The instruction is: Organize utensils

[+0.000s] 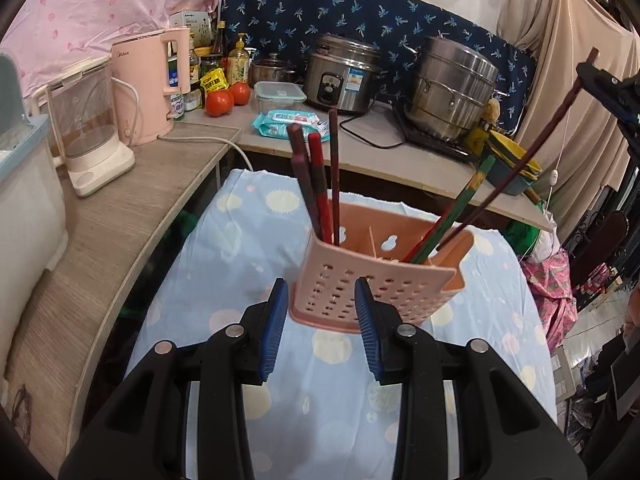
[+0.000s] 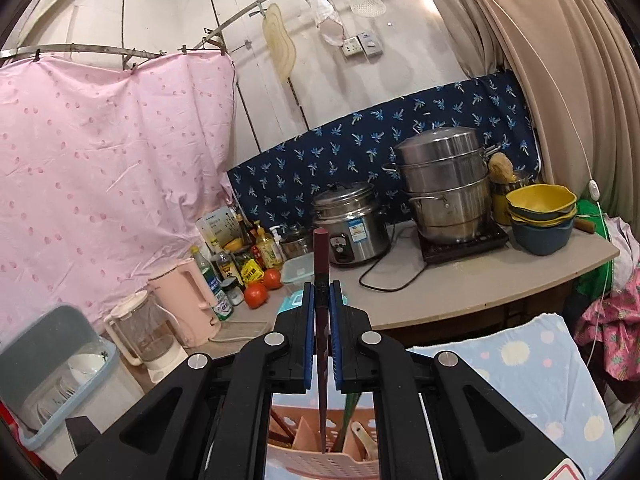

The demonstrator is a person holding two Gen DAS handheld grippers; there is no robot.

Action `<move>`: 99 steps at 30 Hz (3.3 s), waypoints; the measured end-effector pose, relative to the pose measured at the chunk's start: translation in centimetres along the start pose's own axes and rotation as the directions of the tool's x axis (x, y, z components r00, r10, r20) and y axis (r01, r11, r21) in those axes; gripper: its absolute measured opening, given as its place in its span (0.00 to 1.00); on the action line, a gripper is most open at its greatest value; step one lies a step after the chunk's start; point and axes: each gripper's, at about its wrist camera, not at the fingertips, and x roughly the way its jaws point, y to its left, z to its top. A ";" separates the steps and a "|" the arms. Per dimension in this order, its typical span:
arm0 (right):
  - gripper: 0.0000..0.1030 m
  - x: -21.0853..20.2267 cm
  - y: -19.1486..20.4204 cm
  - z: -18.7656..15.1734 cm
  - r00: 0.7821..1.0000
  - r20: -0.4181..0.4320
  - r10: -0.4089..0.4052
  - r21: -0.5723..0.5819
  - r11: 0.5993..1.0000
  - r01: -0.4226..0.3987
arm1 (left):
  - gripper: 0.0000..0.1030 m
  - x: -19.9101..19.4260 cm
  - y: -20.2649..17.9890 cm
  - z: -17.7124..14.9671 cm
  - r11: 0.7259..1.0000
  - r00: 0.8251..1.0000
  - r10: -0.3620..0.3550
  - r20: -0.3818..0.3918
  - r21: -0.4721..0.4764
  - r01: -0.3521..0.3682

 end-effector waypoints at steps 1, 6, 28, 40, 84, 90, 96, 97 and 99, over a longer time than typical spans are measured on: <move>0.08 0.1 0.5 0.3 1.000 0.008 0.007 -0.003 1.000 -0.007 | 0.32 0.0 0.0 0.2 1.000 1.000 -0.011 0.000 -0.002 0.011; 0.08 0.8 1.9 0.7 1.000 0.031 0.002 -0.045 0.999 0.000 | 0.30 0.1 -0.7 0.6 0.999 0.999 -0.048 0.004 0.013 0.048; 0.08 5.7 -0.5 -7.5 0.983 -0.180 0.016 -0.035 0.999 -0.023 | 0.07 1.3 -1.0 -0.9 0.996 0.998 -0.063 -0.009 0.064 0.064; 0.53 1.8 -1.9 -9.2 0.977 -0.211 -0.041 -0.011 0.999 0.039 | 0.07 0.5 -1.2 -1.6 0.997 0.999 -0.034 0.003 0.062 0.034; 0.94 -6.2 -1.0 -20.7 0.871 -0.455 -0.183 -0.134 0.982 0.137 | 0.89 -3.5 -1.7 -9.7 0.990 0.992 0.123 -0.003 0.074 -0.122; 0.94 -7.4 -1.8 -21.1 0.872 -0.446 -0.201 -0.123 0.979 0.163 | 0.91 -3.7 -1.7 -10.5 0.985 0.988 0.152 -0.006 0.085 -0.151; 0.94 -8.1 -2.0 -21.4 0.869 -0.447 -0.214 -0.127 0.976 0.176 | 0.91 -3.9 -1.9 -11.1 0.983 0.987 0.161 -0.006 0.086 -0.160; 0.94 -8.1 -2.0 -21.5 0.868 -0.448 -0.216 -0.126 0.976 0.177 | 0.91 -3.9 -1.9 -11.2 0.983 0.987 0.163 -0.005 0.088 -0.162; 0.94 -8.2 -2.0 -21.7 0.865 -0.451 -0.219 -0.130 0.975 0.179 | 0.91 -4.0 -2.1 -11.3 0.982 0.986 0.167 -0.003 0.095 -0.166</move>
